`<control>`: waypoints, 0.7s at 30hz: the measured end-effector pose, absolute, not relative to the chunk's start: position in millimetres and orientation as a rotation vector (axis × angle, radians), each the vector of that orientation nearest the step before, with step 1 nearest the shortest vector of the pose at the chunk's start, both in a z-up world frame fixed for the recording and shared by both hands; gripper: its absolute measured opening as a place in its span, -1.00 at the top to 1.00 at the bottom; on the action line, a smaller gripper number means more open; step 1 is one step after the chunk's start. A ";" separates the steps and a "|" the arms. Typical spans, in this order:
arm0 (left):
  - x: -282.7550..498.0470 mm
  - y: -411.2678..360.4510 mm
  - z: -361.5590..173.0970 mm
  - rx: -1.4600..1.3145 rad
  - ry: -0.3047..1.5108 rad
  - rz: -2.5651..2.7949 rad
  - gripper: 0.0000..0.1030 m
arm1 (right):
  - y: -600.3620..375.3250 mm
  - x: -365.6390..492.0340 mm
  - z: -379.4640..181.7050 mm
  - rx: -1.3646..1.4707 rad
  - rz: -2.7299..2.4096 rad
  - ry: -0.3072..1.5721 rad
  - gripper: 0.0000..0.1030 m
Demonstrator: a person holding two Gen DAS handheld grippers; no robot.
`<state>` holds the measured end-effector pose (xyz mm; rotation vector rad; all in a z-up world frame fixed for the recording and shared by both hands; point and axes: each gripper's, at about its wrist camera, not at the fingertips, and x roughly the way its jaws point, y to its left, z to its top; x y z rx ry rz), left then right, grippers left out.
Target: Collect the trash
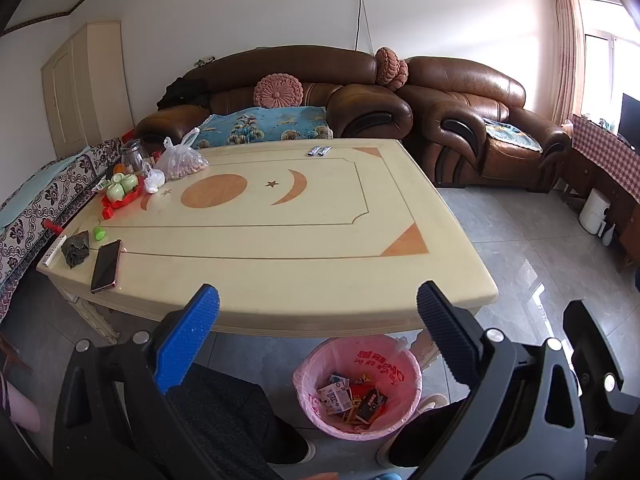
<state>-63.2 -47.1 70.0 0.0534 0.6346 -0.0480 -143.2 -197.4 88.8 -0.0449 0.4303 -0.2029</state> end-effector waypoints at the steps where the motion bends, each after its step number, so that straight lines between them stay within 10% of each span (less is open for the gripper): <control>1: -62.9 -47.1 70.2 0.055 0.634 -0.047 -0.88 | -197.4 -143.2 88.8 -0.046 -0.203 0.430 -0.86; 21: -65.6 -47.6 70.2 0.058 0.627 -0.043 -0.88 | -197.2 -143.8 92.1 -0.048 -0.208 0.424 -0.86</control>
